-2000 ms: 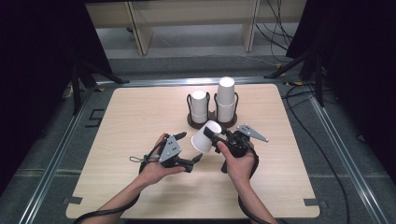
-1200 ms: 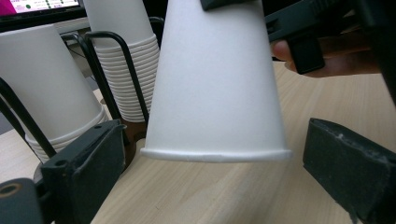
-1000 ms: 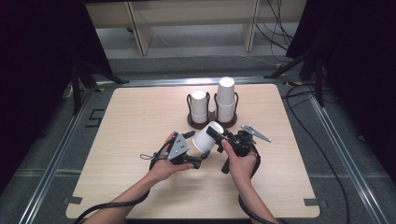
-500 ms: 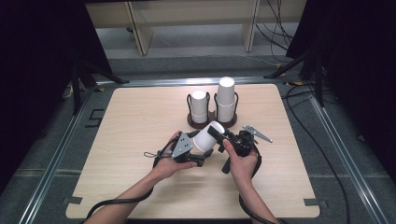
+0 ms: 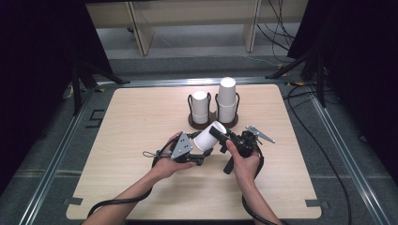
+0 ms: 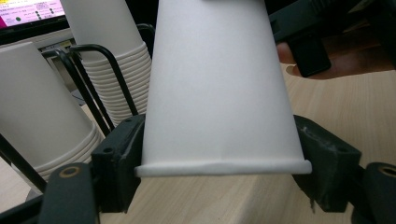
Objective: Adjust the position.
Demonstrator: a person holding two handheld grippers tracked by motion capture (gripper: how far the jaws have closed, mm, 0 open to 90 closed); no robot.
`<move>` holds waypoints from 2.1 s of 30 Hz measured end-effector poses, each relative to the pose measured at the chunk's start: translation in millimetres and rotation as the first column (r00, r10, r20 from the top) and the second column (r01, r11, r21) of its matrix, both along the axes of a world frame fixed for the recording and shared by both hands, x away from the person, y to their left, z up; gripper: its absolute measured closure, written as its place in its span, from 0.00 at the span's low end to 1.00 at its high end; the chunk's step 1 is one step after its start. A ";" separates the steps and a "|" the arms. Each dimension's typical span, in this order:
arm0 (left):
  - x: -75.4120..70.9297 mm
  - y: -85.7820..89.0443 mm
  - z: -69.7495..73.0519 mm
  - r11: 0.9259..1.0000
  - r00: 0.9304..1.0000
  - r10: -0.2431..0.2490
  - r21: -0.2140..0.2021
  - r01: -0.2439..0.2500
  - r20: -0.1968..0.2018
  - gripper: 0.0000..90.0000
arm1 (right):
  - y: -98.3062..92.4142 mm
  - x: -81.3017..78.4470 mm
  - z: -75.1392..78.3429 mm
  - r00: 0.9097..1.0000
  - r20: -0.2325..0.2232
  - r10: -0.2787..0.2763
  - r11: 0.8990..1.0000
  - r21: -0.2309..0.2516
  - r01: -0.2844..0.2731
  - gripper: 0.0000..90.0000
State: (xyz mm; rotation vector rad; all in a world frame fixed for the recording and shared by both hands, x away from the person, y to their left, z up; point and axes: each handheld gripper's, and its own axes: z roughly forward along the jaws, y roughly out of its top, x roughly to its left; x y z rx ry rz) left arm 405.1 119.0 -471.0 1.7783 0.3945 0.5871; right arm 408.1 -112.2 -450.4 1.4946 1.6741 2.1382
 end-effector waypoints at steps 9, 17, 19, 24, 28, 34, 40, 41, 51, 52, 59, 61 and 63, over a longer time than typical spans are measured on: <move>0.0 3.9 0.6 1.000 0.999 -0.019 0.001 0.019 -0.035 0.35 | -0.4 1.3 1.1 0.999 0.051 -0.006 0.999 -0.040 0.008 0.26; 0.6 9.4 1.0 1.000 0.998 -0.028 0.012 0.028 -0.064 0.37 | -4.0 0.4 9.6 0.992 0.122 -0.037 0.997 -0.059 0.044 0.22; 1.1 11.3 1.7 1.000 0.997 -0.029 0.010 0.030 -0.068 0.38 | -5.2 -0.6 11.8 0.992 0.116 -0.044 0.997 -0.061 0.051 0.22; 1.9 18.2 4.7 0.999 0.997 -0.029 0.041 0.032 -0.077 0.38 | -14.5 -2.4 15.7 0.986 0.155 -0.053 0.995 -0.075 0.065 0.22; 2.2 26.4 8.9 0.996 0.996 -0.040 0.074 0.046 -0.075 0.39 | -21.4 -5.8 17.6 0.978 0.202 -0.055 0.986 -0.144 0.086 0.22; 3.9 37.3 14.6 0.988 0.994 -0.064 0.135 0.076 -0.089 0.39 | -30.2 -12.1 15.8 0.969 0.248 -0.013 0.961 -0.263 0.080 0.23; 8.0 47.5 23.2 0.976 0.990 -0.099 0.182 0.116 -0.100 0.39 | -35.3 -20.3 9.0 0.952 0.295 0.085 0.923 -0.383 0.037 0.24; 8.5 49.3 24.6 0.973 0.989 -0.107 0.193 0.125 -0.102 0.39 | -37.2 -19.5 7.7 0.947 0.303 0.102 0.915 -0.403 0.030 0.24; 9.4 60.3 41.9 0.930 0.975 -0.186 0.297 0.215 -0.121 0.39 | -46.6 -23.7 -1.2 0.934 0.240 0.266 0.866 -0.484 -0.122 0.25; 9.3 60.7 43.2 0.927 0.976 -0.186 0.308 0.214 -0.116 0.39 | -47.5 -24.0 -1.8 0.932 0.230 0.280 0.856 -0.498 -0.135 0.25; 11.3 61.1 54.6 0.882 0.964 -0.226 0.391 0.264 -0.140 0.39 | -48.3 -23.2 -4.5 0.910 0.259 0.323 0.812 -0.571 -0.126 0.26; 11.8 60.4 56.8 0.876 0.961 -0.232 0.398 0.273 -0.149 0.39 | -47.6 -23.7 -5.1 0.908 0.247 0.338 0.808 -0.571 -0.146 0.26; 13.2 60.3 60.6 0.858 0.958 -0.241 0.427 0.285 -0.155 0.39 | -46.7 -24.5 -6.0 0.909 0.241 0.341 0.807 -0.572 -0.151 0.26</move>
